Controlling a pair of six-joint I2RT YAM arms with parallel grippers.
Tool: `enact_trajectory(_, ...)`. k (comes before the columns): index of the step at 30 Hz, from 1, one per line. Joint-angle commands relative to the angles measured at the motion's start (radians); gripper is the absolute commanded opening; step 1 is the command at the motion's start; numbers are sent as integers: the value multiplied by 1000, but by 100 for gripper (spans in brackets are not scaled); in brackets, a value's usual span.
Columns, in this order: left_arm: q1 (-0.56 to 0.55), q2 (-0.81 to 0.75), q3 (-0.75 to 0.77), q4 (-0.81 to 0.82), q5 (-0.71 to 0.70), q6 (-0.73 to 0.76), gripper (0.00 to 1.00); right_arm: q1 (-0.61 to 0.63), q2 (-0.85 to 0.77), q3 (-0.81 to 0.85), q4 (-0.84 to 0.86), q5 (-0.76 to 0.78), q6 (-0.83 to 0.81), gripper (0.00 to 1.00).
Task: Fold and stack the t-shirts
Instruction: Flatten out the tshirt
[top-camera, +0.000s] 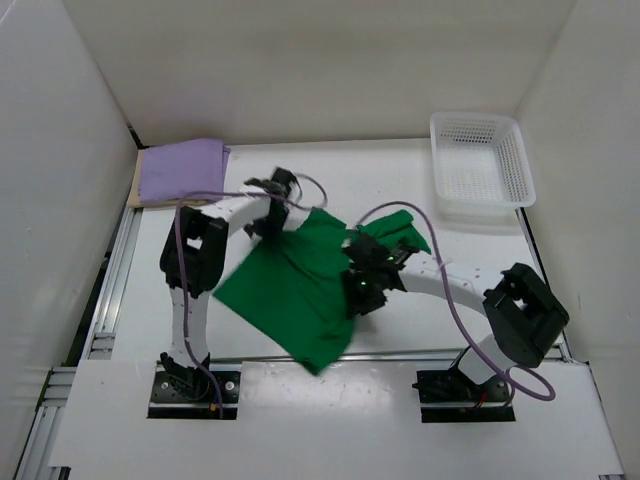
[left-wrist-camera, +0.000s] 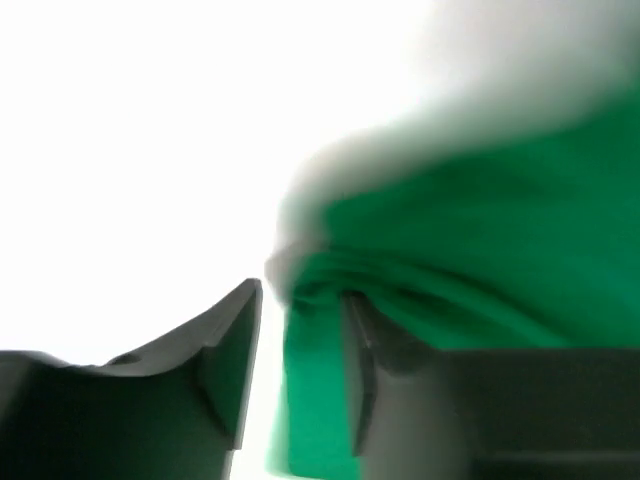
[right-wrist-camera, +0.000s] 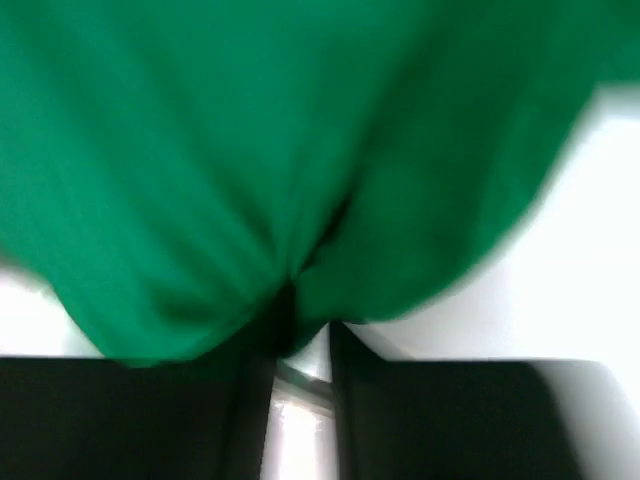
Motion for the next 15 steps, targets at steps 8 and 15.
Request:
enact_trajectory(8, 132, -284, -30, 119, 104, -7, 96, 21, -26, 235, 157, -227, -37, 75)
enact_trajectory(15, 100, -553, -452, -42, 185, -7, 96, -202, -120, 177, -18, -41, 124, 75)
